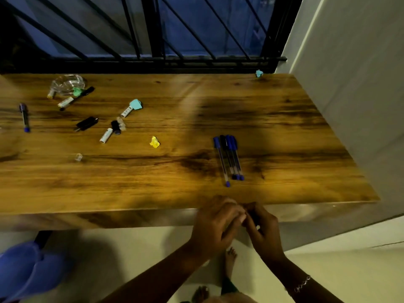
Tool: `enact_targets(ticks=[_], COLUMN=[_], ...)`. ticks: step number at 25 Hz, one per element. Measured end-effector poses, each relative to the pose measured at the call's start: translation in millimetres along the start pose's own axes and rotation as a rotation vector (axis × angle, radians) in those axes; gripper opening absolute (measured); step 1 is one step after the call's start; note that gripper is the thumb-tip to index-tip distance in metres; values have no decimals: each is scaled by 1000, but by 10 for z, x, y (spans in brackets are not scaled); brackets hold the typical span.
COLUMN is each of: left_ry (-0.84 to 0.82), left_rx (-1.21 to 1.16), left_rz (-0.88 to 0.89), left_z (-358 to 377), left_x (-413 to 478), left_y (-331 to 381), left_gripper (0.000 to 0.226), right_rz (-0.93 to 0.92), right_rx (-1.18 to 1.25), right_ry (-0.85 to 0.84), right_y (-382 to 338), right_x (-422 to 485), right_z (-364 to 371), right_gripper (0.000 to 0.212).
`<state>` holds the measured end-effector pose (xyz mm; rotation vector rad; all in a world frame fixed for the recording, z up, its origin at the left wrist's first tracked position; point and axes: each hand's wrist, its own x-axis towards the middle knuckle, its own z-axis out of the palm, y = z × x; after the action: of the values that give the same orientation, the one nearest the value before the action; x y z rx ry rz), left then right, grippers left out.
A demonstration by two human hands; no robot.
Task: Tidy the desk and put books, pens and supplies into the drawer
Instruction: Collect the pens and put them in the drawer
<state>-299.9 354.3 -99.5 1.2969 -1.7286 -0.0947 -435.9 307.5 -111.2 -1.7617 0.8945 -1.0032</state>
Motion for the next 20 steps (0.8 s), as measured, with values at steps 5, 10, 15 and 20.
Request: enact_targets(ticks=[5, 10, 15, 20], left_ry=[-150, 682, 991, 971], left_rx=[-62, -906, -1211, -1229], left_rz=[-750, -1811, -1687, -1689], left_z=[107, -200, -291, -327], left_x=[-845, -1010, -818, -788], left_y=[-360, -942, -1027, -961], left_gripper=[15, 66, 84, 97], right_rz=[888, 1151, 1123, 1136], right_rx=[445, 867, 926, 900], right_ry=[253, 439, 526, 482], right_y=[440, 843, 1057, 1067], right_x=[-99, 87, 121, 94], right_z=[-43, -134, -150, -187], right_gripper=[14, 22, 28, 26])
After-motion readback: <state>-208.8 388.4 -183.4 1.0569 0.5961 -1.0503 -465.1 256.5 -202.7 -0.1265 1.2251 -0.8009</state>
